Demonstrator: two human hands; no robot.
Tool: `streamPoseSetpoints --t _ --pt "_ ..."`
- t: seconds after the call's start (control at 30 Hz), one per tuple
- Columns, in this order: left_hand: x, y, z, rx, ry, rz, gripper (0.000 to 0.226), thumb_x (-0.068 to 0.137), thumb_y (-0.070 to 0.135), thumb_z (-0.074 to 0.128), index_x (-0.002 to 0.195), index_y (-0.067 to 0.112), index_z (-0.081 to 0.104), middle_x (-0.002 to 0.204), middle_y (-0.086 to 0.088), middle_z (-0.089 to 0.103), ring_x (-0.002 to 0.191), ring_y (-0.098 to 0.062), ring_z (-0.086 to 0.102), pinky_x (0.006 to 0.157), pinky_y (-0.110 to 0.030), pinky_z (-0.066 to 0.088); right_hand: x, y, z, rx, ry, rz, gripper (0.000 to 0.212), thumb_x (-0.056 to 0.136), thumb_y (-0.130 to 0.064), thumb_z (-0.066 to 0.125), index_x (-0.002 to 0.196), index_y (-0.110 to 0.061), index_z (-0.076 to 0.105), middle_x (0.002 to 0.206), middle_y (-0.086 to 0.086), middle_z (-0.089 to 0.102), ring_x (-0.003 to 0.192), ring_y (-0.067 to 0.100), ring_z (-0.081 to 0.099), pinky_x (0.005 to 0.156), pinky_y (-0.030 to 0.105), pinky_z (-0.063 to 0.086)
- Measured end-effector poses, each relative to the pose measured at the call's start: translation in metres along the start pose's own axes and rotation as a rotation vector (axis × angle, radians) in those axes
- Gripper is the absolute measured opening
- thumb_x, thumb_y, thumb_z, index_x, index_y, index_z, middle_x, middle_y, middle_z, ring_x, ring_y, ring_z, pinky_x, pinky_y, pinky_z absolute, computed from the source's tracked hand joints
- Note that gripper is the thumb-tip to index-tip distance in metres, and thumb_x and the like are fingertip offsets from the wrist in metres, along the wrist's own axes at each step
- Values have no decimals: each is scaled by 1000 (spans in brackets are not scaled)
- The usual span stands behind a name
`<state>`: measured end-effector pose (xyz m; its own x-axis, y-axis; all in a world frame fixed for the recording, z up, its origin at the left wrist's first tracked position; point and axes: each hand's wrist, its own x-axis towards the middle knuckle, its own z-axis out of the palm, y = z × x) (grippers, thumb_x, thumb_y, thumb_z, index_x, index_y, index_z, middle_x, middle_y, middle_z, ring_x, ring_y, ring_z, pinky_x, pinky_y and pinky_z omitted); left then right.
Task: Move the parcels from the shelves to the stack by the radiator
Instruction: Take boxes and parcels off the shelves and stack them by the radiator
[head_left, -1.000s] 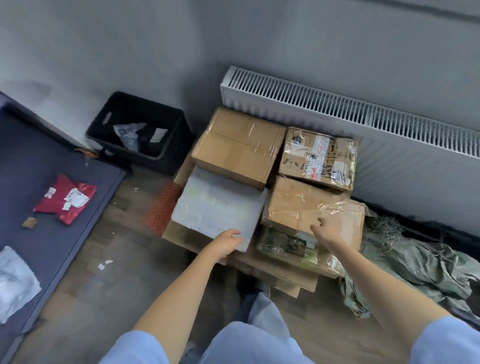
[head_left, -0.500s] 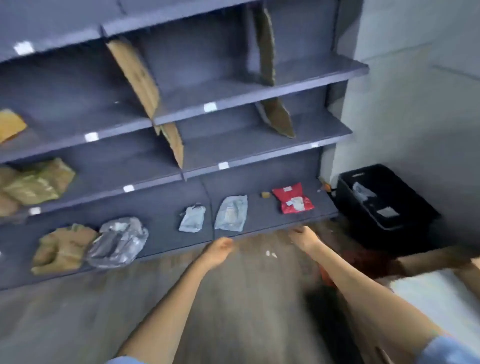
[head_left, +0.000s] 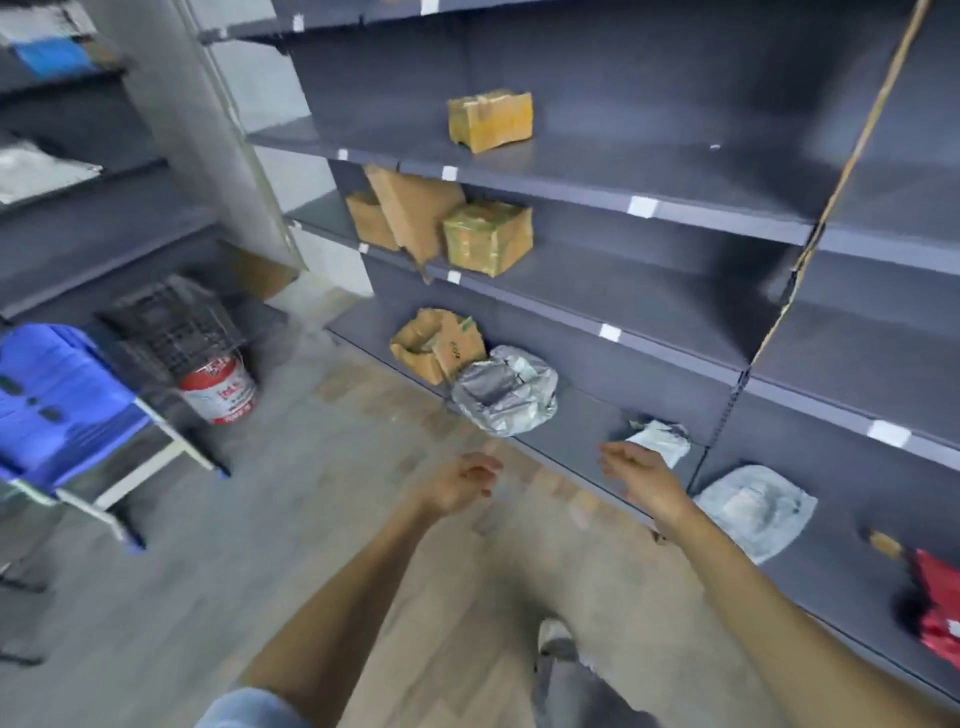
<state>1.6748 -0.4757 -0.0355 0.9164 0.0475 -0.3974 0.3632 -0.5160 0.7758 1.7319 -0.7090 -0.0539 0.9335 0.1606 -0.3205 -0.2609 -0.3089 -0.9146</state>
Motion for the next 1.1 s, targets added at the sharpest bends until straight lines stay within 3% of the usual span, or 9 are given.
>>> streamPoseSetpoints --t 0.07,0.23,0.3,0.4,0.6,0.73,0.83,0.97,1.1 --pt "29 11 -20 -18 11 17 36 94 -9 35 127 -6 49 106 -10 48 70 -3 52 50 -4 41 32 -17 5 14 -49 -46 16 95 -13 50 105 -17 61 113 10 64 101 19 58 74 22 45" --pt "98 40 -93 47 63 38 38 94 -7 35 128 1 52 109 -9 52 90 -18 54 56 -2 44 114 -65 21 -91 -175 -125 18 95 -10 48 106 -19 59 107 3 64 102 15 58 70 10 43" --pt "123 39 -124 72 107 39 37 93 -9 36 125 -1 54 110 -9 54 93 -20 53 56 -2 44 148 -89 35 -143 -221 -158 20 94 -7 48 106 -16 61 106 4 64 99 13 57 67 0 40" --pt "153 25 -164 49 172 17 37 92 -10 36 123 -4 56 118 -12 57 93 -20 54 56 -2 44 199 -118 70 -204 -301 -170 21 94 -5 49 107 -14 63 105 3 63 100 11 55 65 -3 39" --pt "204 -42 -247 -41 223 -65 39 94 -7 33 127 -1 52 117 -9 54 98 -19 54 58 0 44 286 -156 160 -273 -422 -143 20 94 -8 48 107 -16 61 113 9 64 103 17 58 75 13 42" --pt "251 -90 -327 -79 298 -78 39 96 -1 30 125 5 55 122 -11 58 95 -20 59 60 -2 45 349 -198 227 -268 -414 -136 24 96 -7 45 115 -8 60 112 12 64 97 22 62 64 7 42" --pt "283 -114 -392 -104 309 -78 38 97 -1 29 125 4 54 119 -11 57 93 -20 60 60 -2 45 394 -242 279 -199 -349 -169 21 95 -5 45 110 -10 60 99 3 62 88 12 58 64 9 43" --pt "321 -131 -483 -114 266 -60 39 96 -6 31 127 0 52 118 -12 54 97 -19 54 57 0 44 445 -293 357 -173 -316 -170 21 95 -7 45 108 -17 59 108 4 60 106 17 54 86 27 43" --pt "372 -146 -558 -161 319 -101 36 97 -2 34 128 1 53 131 -17 53 107 -26 55 65 -11 43 484 -327 426 -153 -284 -167 27 96 -6 45 120 -11 56 112 1 58 110 12 51 98 29 38"
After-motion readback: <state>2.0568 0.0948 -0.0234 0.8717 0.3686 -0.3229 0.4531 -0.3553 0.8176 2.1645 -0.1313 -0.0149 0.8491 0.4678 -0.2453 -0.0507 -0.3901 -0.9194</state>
